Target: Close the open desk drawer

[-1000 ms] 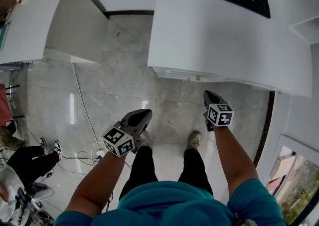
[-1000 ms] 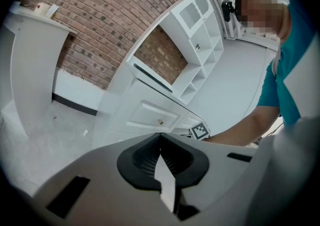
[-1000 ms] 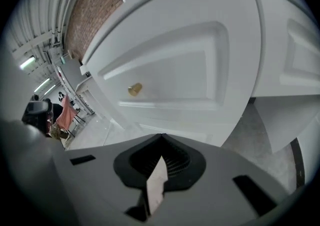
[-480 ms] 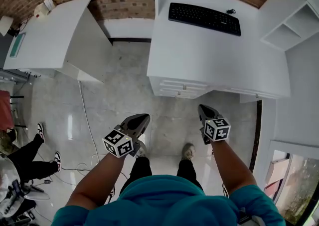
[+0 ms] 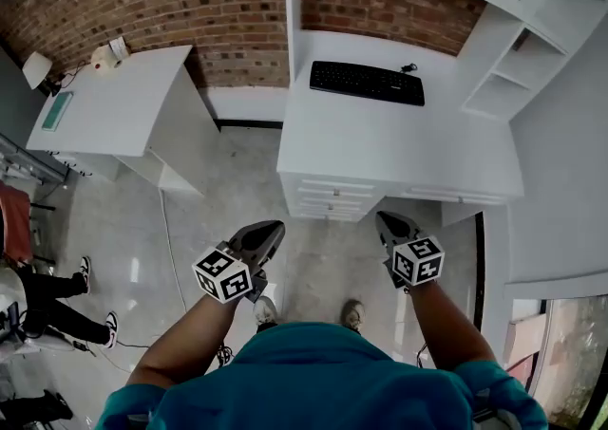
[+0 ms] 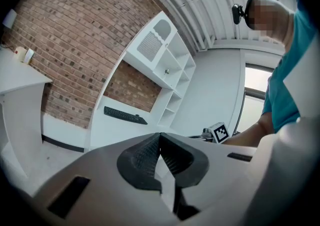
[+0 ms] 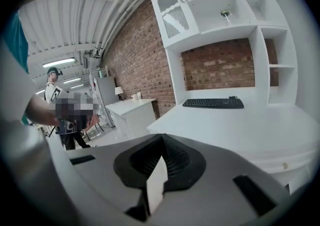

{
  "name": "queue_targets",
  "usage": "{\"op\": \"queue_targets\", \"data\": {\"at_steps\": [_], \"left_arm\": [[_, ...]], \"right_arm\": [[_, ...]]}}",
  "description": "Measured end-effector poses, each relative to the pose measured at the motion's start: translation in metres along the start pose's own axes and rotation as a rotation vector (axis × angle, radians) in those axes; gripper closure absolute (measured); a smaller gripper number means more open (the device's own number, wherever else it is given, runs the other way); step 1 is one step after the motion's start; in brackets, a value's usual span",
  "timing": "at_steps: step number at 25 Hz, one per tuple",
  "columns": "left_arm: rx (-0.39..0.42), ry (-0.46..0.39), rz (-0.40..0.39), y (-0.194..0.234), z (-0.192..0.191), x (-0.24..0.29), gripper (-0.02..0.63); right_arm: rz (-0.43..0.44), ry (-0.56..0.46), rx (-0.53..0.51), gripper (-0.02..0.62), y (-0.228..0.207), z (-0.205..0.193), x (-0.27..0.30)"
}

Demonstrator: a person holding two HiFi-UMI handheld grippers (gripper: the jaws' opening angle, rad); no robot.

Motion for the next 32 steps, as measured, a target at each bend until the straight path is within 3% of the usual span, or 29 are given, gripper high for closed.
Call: {"op": "queue_targets", "data": {"at_steps": [11, 20, 32], "left_arm": [[0.109, -0.12, -0.034, -0.066, 0.085, -0.017, 0.591], [0.181, -0.214, -0.047, -0.103, 0.152, -0.033, 0.591], [0.229, -0.256, -0.067, -0.131, 0.194, -0.046, 0.591]], "right_arm": [[0.04, -0.174, -0.004, 0.574, 0.018, 0.092, -0.084], [0.062, -0.305, -0.081, 0.574, 0.037, 0.168, -0.135], [0.091, -0.402, -0.109, 0.574, 0.059, 0.222, -0.163]]}}
Point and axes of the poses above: the fingertips, and each gripper's own axes: x forward along the fingers, y to its left, z out of its top, the point moved 1 cm from there along -x, backward along the fingers, and after that the axes turned 5 degrees about -z, right-handed, at the moved point
